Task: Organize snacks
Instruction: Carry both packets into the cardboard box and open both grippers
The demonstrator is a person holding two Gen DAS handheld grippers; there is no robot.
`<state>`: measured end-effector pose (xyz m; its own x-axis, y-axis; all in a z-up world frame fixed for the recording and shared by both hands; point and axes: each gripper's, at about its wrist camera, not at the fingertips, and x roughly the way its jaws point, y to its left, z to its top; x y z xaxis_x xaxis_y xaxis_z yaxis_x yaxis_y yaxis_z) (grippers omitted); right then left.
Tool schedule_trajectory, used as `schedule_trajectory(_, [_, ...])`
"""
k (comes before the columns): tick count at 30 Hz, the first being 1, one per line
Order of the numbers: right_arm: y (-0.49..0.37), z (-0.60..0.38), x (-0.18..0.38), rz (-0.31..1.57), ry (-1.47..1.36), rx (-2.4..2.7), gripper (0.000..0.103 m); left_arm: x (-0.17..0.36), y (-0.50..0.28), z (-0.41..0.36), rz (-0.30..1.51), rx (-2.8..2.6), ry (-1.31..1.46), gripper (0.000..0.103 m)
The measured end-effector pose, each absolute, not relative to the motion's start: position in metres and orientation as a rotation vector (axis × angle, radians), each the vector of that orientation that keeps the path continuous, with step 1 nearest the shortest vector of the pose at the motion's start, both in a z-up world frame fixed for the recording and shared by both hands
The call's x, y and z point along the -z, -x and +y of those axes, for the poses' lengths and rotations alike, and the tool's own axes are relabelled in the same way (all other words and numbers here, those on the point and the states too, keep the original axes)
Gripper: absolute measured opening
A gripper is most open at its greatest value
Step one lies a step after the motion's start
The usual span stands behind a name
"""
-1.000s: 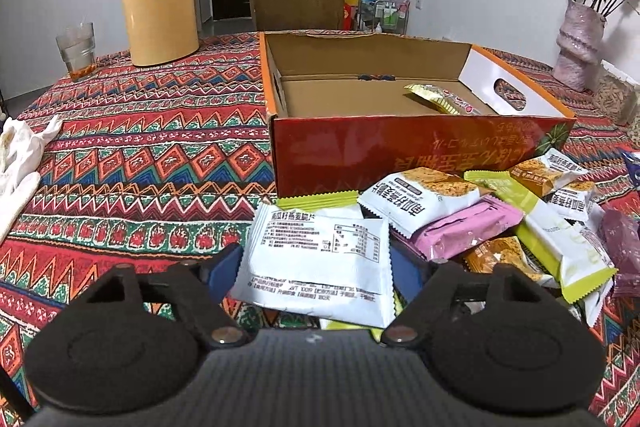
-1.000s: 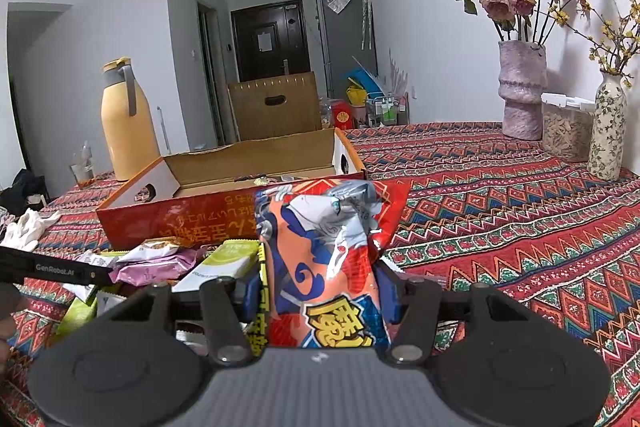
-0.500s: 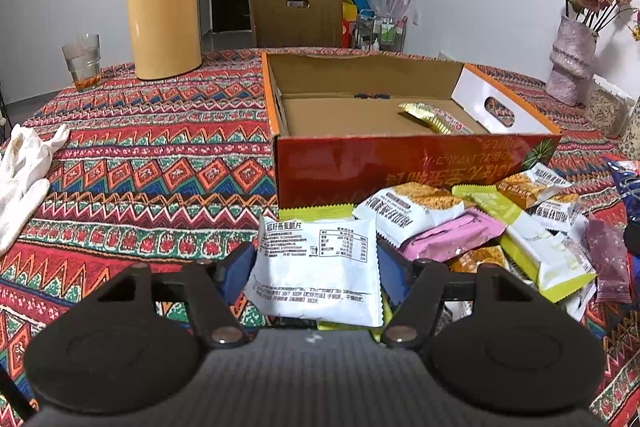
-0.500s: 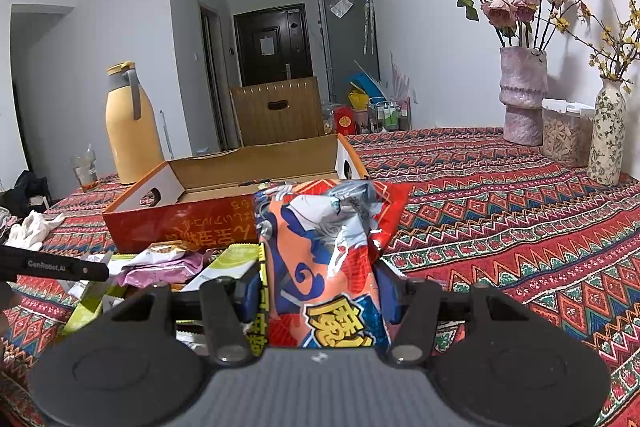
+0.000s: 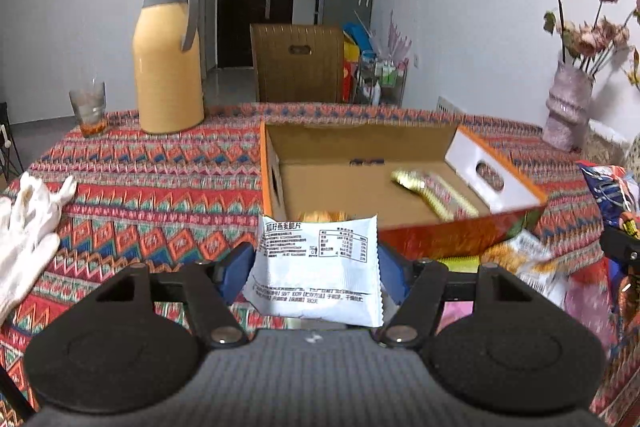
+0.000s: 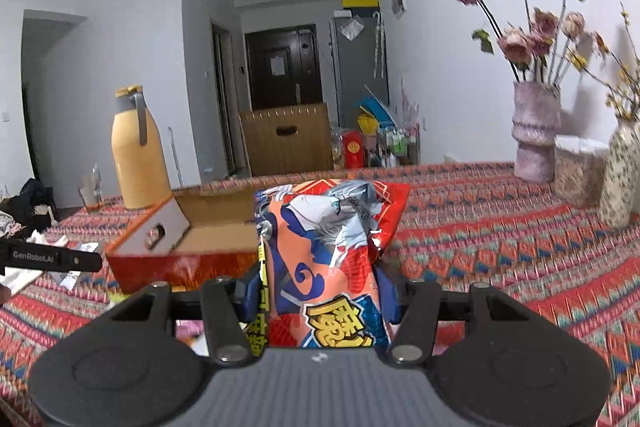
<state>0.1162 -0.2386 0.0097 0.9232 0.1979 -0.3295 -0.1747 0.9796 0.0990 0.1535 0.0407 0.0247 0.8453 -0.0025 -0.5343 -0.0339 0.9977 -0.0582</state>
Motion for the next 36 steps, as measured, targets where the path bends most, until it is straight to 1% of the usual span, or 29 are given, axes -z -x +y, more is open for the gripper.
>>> schedule_trajectory(8, [-0.170, -0.227, -0.043, 0.300, -0.067, -0.238, 0.054, -0.051, -0.184, 0.032, 0.512, -0.038, 0.105, 0.068])
schedule_trajectory(15, [-0.237, -0.210, -0.054, 0.339, -0.073, -0.259, 0.054, -0.063, -0.219, 0.025, 0.487, -0.070, 0.128, 0.068])
schedule_trajectory(20, [-0.286, -0.198, -0.044, 0.404, -0.069, -0.262, 0.054, -0.058, -0.248, 0.019, 0.496, -0.087, 0.143, 0.068])
schedule_trajectory(24, [-0.317, -0.195, -0.028, 0.452, -0.082, -0.251, 0.054, -0.043, -0.268, 0.018, 0.523, -0.107, 0.145, 0.068])
schedule_trajectory(30, [-0.330, -0.197, -0.004, 0.485, -0.096, -0.245, 0.054, -0.018, -0.283, 0.027, 0.572, -0.115, 0.156, 0.068])
schedule_trajectory(36, [-0.329, -0.190, 0.003, 0.501, -0.073, -0.262, 0.055, -0.010, -0.283, 0.028, 0.586, -0.103, 0.154, 0.068])
